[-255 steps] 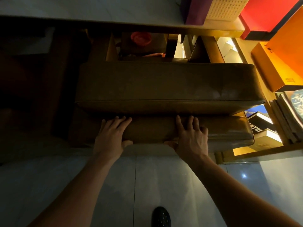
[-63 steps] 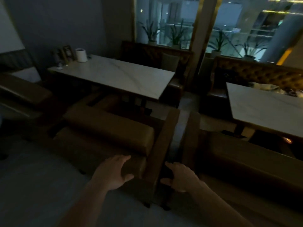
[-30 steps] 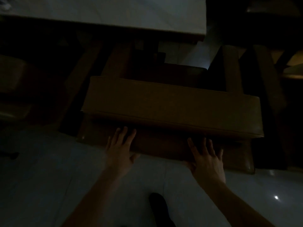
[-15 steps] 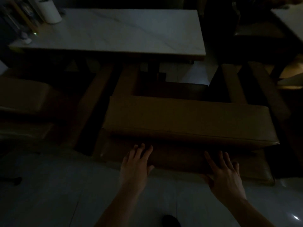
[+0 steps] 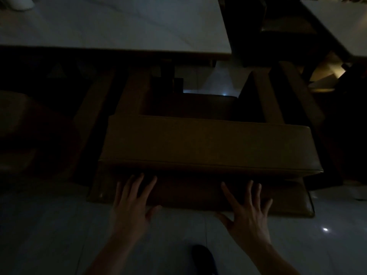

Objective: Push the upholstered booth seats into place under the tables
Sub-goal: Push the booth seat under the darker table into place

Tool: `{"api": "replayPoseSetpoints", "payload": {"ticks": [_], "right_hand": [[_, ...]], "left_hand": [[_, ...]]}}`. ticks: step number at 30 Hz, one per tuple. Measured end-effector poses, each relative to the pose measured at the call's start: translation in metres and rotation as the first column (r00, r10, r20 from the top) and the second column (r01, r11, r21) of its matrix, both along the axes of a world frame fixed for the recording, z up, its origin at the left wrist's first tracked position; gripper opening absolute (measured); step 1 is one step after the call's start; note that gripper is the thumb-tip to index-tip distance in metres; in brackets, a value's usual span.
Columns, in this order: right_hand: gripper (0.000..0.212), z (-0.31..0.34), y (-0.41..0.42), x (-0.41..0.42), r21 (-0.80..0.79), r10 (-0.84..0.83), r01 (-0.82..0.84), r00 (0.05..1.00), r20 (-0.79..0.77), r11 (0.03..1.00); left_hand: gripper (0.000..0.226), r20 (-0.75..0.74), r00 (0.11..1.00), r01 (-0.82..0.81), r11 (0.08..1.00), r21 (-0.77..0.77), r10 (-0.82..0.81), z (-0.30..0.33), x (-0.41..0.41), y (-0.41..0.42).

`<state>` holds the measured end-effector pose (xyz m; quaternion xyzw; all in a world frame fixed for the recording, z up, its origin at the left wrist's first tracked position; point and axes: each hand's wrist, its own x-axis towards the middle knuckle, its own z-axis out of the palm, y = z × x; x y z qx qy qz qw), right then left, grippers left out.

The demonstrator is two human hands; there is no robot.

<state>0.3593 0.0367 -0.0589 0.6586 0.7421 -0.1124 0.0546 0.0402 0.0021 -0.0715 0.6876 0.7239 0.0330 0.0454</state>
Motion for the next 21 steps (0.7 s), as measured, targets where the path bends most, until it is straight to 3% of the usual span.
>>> {"api": "replayPoseSetpoints", "payload": {"ticks": [7,10,21], "right_hand": [[0.074,-0.016,0.015,-0.004,0.006,-0.008,0.008,0.999,0.033,1.0],[0.073,-0.014,0.029,-0.011,-0.004,-0.018,0.018,0.999,0.037,1.0],[0.076,-0.016,0.06,-0.024,0.027,0.005,-0.005,1.0,0.019,1.0]], "left_hand": [[0.068,0.055,0.998,0.025,1.0,-0.014,-0.024,-0.005,-0.005,0.013],[0.078,0.084,0.996,0.015,1.0,-0.022,-0.013,-0.004,-0.011,0.029],[0.073,0.064,0.997,-0.044,0.999,-0.002,0.044,-0.006,-0.027,0.055]]}}
